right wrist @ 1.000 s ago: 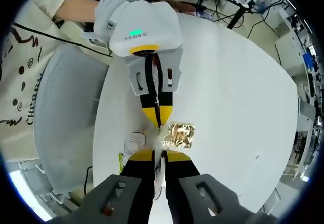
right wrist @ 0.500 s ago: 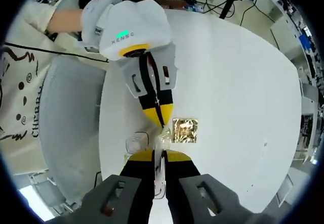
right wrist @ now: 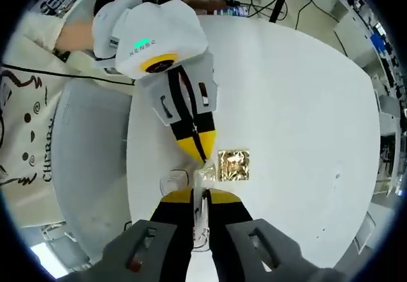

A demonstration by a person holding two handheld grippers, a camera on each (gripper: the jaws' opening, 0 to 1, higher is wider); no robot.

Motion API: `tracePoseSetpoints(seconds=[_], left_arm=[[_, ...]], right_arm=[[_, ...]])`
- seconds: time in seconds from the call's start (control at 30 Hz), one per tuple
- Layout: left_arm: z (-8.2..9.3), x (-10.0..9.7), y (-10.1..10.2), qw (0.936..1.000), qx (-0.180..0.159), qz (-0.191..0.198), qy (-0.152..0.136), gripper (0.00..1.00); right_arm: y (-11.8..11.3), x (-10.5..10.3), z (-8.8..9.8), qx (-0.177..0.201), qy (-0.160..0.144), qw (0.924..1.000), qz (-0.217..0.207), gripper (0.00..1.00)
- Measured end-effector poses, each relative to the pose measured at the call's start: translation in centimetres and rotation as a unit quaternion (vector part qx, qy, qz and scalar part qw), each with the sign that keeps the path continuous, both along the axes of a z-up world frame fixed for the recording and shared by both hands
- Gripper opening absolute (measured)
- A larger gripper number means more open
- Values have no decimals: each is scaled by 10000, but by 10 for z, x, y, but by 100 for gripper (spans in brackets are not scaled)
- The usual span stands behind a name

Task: Arrange the skincare products in the storage area until every visible bottle or jar stands upright without overlapping.

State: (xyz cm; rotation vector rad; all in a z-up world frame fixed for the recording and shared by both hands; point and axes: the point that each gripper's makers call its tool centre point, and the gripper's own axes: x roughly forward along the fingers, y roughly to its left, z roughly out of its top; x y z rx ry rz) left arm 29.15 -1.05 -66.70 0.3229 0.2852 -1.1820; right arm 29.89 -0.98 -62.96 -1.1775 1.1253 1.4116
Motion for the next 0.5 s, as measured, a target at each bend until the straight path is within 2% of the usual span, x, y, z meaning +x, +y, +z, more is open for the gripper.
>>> tracePoseSetpoints(seconds=[0.13,0.23,0.33,0.43,0.5], left_arm=[[2,3,2,10000,-37,19,6,0],[2,5,4,10000,-45,7,15,0],[0,7,4,10000,-25,4,9,0],[-1,9,4,10000,-9,3,22,1],[-1,11,5,10000,11,16,14,1]], right_arm=[[-1,2,0,25,110,9995,-302,7],[-1,1,0,116,99,9998,-114,8],[-1,0,0,120,98,9998,-146,9],[-1,-2,-2,182,164,9996,-103,15],[-5,-1,-3,105,62,9999,-43,15]])
